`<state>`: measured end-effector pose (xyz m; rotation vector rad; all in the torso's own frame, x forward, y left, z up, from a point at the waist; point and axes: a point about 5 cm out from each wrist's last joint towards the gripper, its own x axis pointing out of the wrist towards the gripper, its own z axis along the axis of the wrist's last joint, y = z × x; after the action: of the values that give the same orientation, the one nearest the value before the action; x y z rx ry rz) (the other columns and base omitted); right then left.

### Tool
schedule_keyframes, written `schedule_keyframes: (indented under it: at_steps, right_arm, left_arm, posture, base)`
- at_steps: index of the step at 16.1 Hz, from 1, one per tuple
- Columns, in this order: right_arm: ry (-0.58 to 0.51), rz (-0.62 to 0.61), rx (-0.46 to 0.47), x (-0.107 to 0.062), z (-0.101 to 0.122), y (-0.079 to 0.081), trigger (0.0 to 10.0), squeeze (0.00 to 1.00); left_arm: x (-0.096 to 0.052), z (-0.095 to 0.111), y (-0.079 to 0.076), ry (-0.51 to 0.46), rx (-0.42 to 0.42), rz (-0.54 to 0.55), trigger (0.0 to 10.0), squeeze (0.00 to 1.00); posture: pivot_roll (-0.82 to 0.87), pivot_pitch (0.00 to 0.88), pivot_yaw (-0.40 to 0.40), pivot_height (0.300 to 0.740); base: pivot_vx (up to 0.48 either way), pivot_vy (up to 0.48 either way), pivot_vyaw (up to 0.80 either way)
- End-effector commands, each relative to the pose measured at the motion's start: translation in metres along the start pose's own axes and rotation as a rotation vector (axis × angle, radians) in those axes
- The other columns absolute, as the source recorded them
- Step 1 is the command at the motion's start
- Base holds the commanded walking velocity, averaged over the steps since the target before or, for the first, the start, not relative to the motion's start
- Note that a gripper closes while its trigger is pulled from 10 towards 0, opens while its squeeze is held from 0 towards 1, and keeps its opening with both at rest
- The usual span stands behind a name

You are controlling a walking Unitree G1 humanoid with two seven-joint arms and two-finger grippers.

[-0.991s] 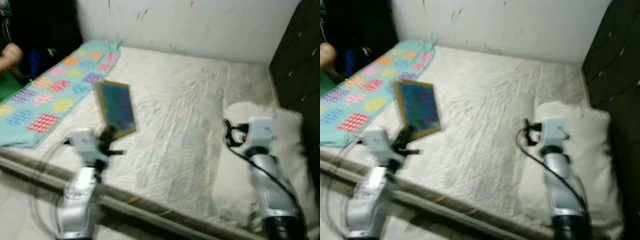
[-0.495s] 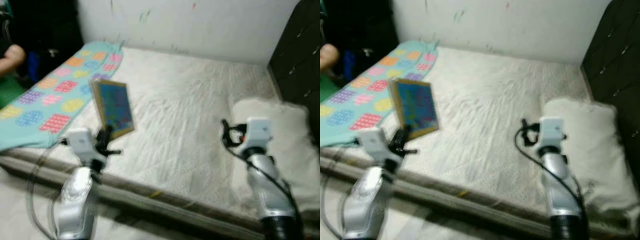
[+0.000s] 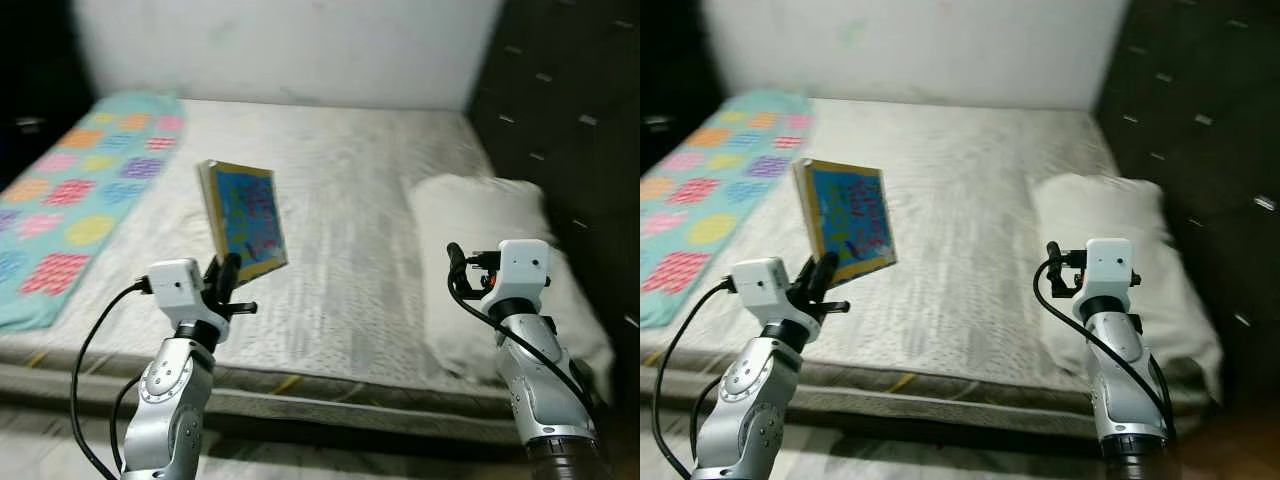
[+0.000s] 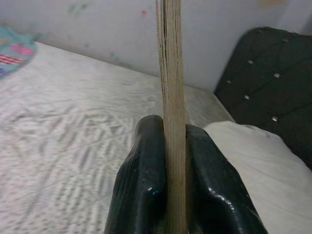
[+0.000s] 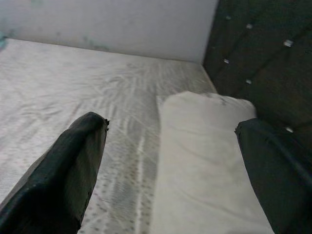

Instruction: Clean up the room

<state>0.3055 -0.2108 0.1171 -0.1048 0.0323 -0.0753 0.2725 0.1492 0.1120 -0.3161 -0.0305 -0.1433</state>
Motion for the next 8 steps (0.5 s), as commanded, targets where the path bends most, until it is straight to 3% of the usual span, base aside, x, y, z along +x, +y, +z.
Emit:
schedule_keyframes:
  at_steps: [1,4,8]
  right_arm:
    - [-0.010,0.001,0.001,0.0007,0.0044,-0.0006,10.0,0.00]
    - [-0.012,-0.001,0.000,0.0002,0.0045,-0.0011,10.0,0.00]
    - [-0.011,0.000,0.000,0.0009,0.0050,-0.0018,10.0,0.00]
  left_arm:
    - [0.0023,0.0128,-0.0023,-0.058,0.006,-0.023,10.0,0.00]
    - [0.0021,0.0139,-0.0034,-0.063,0.005,-0.031,10.0,0.00]
    - [0.0025,0.0149,-0.0053,-0.069,0.002,-0.040,10.0,0.00]
  posture:
    - [-0.12,0.000,0.018,0.740]
    - [-0.12,0.000,0.018,0.740]
    - [-0.13,0.000,0.015,0.740]
  base:
    - [0.000,0.000,-0.80]
    - [0.000,0.000,-0.63]
    - [0.000,0.000,-0.12]
